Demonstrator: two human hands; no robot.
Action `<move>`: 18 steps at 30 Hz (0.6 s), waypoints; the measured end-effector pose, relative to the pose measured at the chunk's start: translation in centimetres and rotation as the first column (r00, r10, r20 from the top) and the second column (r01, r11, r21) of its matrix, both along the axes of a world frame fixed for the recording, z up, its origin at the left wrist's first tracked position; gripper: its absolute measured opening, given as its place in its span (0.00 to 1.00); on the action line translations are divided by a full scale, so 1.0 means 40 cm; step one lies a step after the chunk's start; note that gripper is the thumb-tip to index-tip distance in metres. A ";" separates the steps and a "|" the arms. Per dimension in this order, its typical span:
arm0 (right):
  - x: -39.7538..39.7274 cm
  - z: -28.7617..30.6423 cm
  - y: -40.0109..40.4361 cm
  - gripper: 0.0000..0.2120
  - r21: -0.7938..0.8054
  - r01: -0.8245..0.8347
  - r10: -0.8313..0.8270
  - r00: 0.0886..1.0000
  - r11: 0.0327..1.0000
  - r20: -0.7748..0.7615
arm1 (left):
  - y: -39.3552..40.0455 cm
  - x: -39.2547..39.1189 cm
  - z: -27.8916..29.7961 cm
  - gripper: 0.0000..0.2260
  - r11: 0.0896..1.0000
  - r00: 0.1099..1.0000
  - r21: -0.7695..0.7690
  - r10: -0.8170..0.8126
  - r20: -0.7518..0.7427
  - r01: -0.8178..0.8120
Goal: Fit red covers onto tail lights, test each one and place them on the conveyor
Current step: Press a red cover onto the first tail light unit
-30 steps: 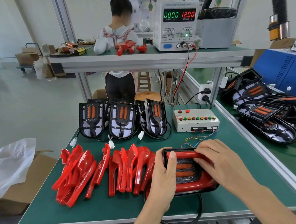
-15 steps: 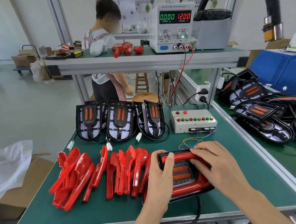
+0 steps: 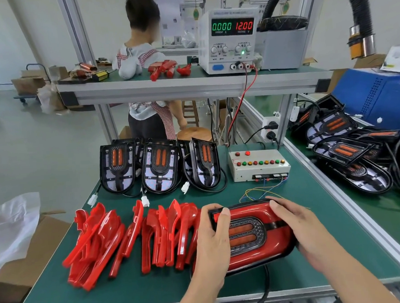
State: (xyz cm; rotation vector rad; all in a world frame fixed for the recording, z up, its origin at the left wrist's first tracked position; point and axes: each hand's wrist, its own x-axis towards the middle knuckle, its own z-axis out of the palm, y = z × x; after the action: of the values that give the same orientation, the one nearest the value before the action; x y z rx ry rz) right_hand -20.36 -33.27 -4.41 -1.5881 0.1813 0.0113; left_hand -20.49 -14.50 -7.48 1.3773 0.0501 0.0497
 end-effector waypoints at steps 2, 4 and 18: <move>0.001 0.000 -0.002 0.22 0.084 -0.004 0.009 0.999 0.996 -0.050 | -0.003 -0.001 0.000 0.03 1.000 1.000 -0.004 0.006 0.002 -0.006; 0.005 -0.001 -0.009 0.22 0.117 -0.013 0.025 0.994 0.993 -0.103 | -0.004 -0.001 -0.001 0.03 1.000 1.000 -0.007 0.017 -0.005 -0.017; 0.034 0.008 -0.014 0.16 0.257 -0.037 0.113 0.952 0.966 -0.286 | 0.006 -0.001 0.010 0.04 1.000 1.000 0.012 0.019 -0.005 -0.018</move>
State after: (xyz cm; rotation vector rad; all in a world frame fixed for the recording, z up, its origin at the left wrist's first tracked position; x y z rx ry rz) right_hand -18.98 -33.82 -4.08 -1.3340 0.3412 0.3248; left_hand -20.54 -14.25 -7.08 1.3889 0.0665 0.0623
